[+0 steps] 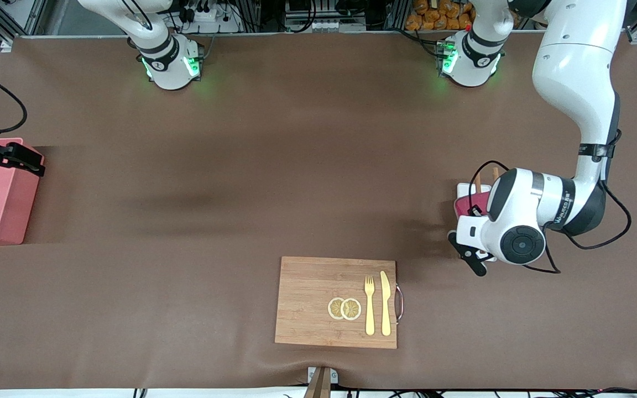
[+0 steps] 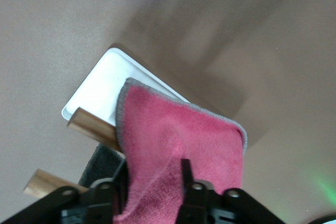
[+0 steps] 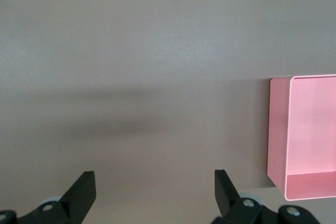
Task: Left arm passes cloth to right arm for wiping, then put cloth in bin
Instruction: 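Lower the left gripper and grasp the pink cloth edge, then lift the cloth with the left gripper while the right gripper approaches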
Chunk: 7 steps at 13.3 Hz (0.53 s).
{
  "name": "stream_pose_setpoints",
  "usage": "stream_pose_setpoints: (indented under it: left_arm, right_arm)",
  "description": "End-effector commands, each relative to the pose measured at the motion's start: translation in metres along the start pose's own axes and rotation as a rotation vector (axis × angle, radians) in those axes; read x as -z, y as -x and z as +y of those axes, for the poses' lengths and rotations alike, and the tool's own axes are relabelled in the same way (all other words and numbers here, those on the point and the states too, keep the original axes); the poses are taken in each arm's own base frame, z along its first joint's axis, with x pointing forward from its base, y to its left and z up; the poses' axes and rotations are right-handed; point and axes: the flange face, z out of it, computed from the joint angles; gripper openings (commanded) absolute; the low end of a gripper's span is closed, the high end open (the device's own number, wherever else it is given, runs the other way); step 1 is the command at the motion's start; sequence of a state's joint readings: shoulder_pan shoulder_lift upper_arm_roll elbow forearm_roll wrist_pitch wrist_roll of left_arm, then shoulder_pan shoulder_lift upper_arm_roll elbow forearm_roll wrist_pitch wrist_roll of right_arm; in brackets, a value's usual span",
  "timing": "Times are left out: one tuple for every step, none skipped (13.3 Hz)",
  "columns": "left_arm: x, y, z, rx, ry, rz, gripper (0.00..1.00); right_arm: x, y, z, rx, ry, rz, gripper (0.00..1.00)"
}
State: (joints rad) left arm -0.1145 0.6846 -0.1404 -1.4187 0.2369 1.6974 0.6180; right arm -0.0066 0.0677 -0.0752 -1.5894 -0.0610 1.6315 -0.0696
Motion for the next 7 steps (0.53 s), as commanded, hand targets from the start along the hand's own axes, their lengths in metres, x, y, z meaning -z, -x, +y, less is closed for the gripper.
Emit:
stream_pose_setpoints:
  left_arm:
    - [0.007, 0.002, 0.003, 0.018, -0.008, -0.033, 0.0]
    - [0.009, 0.005, 0.003, 0.019, -0.008, -0.036, 0.0]
    - [0.011, 0.007, 0.002, 0.022, -0.005, -0.038, 0.0]
    - [0.016, 0.009, 0.003, 0.021, -0.006, -0.035, 0.0]
    - [0.028, 0.014, 0.003, 0.029, -0.008, -0.015, 0.0]
    - [0.045, 0.021, 0.003, 0.041, -0.015, 0.01, 0.0]
    - [0.067, 0.028, 0.011, 0.051, -0.027, 0.035, 0.0]
  right_arm:
    - [0.003, 0.001, 0.0, -0.015, -0.011, 0.0, 1.0]
    - [0.003, 0.001, 0.001, -0.016, -0.01, 0.0, 1.0]
    - [0.003, 0.001, 0.001, -0.016, -0.009, 0.001, 1.0]
    - [0.003, 0.001, 0.0, -0.015, -0.01, 0.0, 1.0]
    - [0.002, 0.001, 0.0, -0.015, -0.011, -0.001, 1.0]
    - [0.003, 0.002, -0.001, -0.015, -0.011, -0.007, 1.0]
    - [0.003, 0.003, 0.0, -0.016, -0.012, -0.014, 1.0]
